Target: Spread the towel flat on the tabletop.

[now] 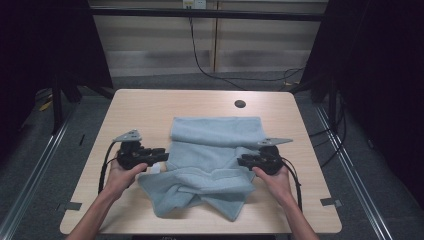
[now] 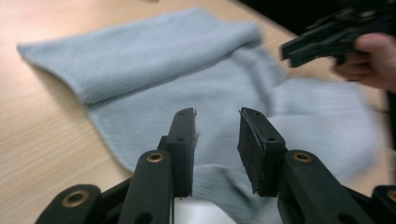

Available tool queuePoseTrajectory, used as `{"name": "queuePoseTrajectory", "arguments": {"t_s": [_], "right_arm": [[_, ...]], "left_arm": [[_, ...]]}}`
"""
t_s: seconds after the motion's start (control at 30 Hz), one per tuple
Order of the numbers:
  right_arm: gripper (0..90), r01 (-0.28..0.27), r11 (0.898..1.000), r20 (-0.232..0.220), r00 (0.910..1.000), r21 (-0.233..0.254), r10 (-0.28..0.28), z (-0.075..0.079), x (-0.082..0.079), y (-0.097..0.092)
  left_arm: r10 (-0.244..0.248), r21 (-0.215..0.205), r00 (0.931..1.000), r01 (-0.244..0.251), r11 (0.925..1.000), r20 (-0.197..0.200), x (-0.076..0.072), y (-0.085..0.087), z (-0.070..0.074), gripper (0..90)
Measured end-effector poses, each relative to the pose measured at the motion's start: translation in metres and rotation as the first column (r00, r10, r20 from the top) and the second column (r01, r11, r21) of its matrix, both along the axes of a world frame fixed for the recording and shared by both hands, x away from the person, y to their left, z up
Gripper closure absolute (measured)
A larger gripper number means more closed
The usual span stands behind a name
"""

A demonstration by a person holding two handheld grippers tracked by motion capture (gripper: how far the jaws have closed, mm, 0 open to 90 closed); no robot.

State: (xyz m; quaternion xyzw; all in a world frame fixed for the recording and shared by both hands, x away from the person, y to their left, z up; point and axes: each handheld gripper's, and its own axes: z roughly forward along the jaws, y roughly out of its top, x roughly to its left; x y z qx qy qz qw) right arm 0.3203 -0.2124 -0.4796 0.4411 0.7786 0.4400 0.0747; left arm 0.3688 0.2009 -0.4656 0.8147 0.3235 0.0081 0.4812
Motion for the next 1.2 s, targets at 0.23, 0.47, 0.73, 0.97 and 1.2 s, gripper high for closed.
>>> {"name": "queuePoseTrajectory", "arguments": {"t_s": [0.23, 0.47, 0.73, 0.97, 1.2], "right_arm": [[66.8, -0.002, 0.997, -0.047, 0.9989, -0.080, -0.002, -0.024, 0.008, 0.015], [66.7, -0.003, 0.992, -0.052, 0.9987, -0.123, -0.003, -0.021, -0.011, 0.003], [66.3, -0.114, 0.986, -0.121, 0.9877, -0.120, 0.099, -0.015, -0.059, 0.005], [61.3, -0.145, 0.986, -0.070, 0.9878, -0.086, 0.139, -0.010, -0.061, 0.012], [58.4, -0.094, 0.992, -0.054, 0.9945, -0.083, 0.089, -0.010, -0.023, 0.015]], "left_arm": [[-0.044, 0.122, 0.9956, 0.054, 0.9911, -0.083, 0.009, -0.028, -0.038, 68.1], [-0.093, 0.177, 0.9944, 0.100, 0.9791, -0.050, -0.028, -0.017, -0.035, 72.0], [-0.232, 0.114, 0.9619, 0.249, 0.9618, -0.145, -0.092, 0.002, -0.034, 71.9], [-0.140, 0.089, 0.9827, 0.151, 0.9845, -0.121, -0.068, 0.008, -0.028, 67.2], [-0.092, 0.112, 0.9865, 0.107, 0.9879, -0.136, -0.036, 0.005, -0.033, 64.9]]}}
